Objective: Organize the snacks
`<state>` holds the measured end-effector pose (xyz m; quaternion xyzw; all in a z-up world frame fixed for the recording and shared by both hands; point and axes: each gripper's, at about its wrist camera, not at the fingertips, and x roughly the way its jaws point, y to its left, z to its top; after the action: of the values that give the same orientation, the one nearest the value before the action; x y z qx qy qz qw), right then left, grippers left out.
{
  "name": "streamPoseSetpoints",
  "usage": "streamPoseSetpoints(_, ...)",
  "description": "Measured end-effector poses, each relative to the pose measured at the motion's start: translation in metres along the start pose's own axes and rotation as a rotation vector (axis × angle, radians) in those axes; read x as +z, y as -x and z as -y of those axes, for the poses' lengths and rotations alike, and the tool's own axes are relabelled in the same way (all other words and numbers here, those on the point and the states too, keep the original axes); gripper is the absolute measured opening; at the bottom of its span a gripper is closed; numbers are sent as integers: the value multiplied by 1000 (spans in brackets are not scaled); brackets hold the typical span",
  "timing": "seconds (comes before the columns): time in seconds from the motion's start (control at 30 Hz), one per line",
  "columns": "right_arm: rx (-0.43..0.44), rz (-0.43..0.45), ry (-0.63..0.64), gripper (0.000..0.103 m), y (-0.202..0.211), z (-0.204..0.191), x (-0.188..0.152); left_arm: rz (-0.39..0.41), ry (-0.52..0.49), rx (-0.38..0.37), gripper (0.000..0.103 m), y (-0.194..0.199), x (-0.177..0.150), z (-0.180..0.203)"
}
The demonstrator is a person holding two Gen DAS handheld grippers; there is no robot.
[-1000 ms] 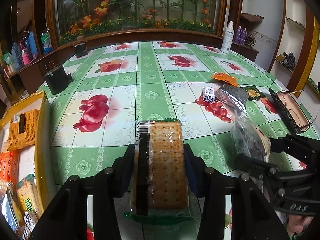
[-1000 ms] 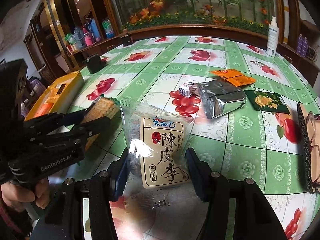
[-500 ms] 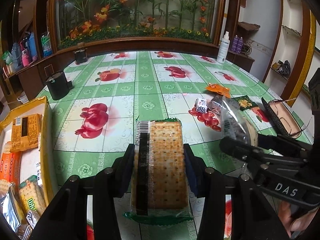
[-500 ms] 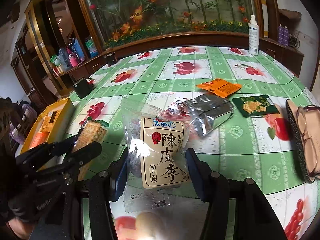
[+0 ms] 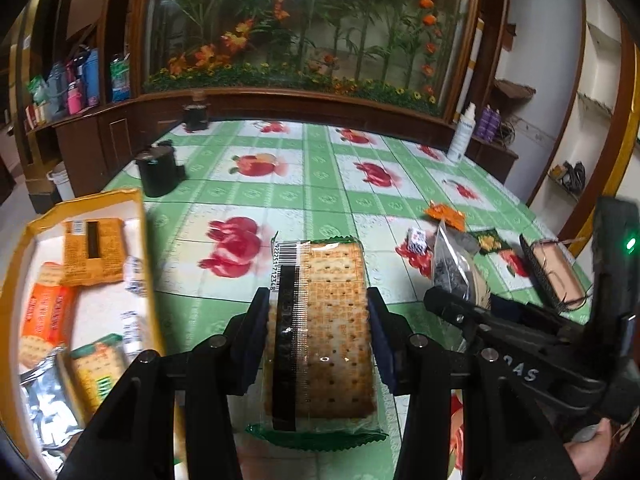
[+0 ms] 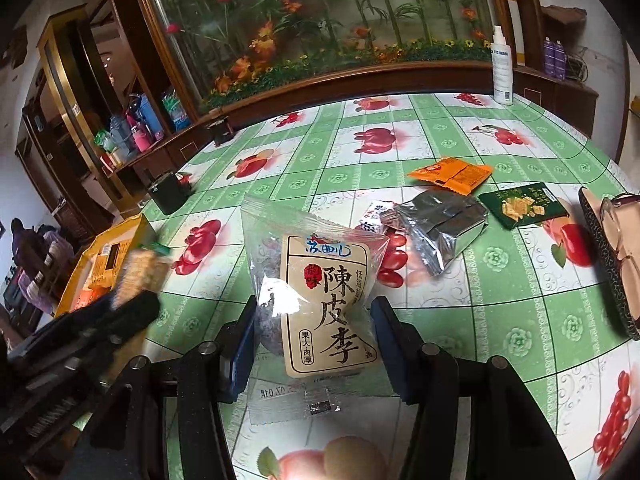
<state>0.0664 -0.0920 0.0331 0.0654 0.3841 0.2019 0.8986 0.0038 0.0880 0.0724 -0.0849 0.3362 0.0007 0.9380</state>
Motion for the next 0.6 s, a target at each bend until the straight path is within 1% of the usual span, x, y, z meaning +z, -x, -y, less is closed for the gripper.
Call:
streamPoseSetpoints(0.13, 10, 0, 5, 59, -2, -11, -2, 29, 29, 14, 46, 19, 6, -17)
streamPoseSetpoints(0.3, 30, 0, 45, 59, -5, -34, -7, 58, 71, 39, 46, 37, 9, -41)
streamPoseSetpoints(0.43, 55, -1, 84, 59, -7, -56, -12, 72, 118, 79, 46, 50, 9, -70)
streamPoseSetpoints(0.6, 100, 15, 129, 59, -7, -87, -14, 86, 188, 141, 46, 66, 9, -117)
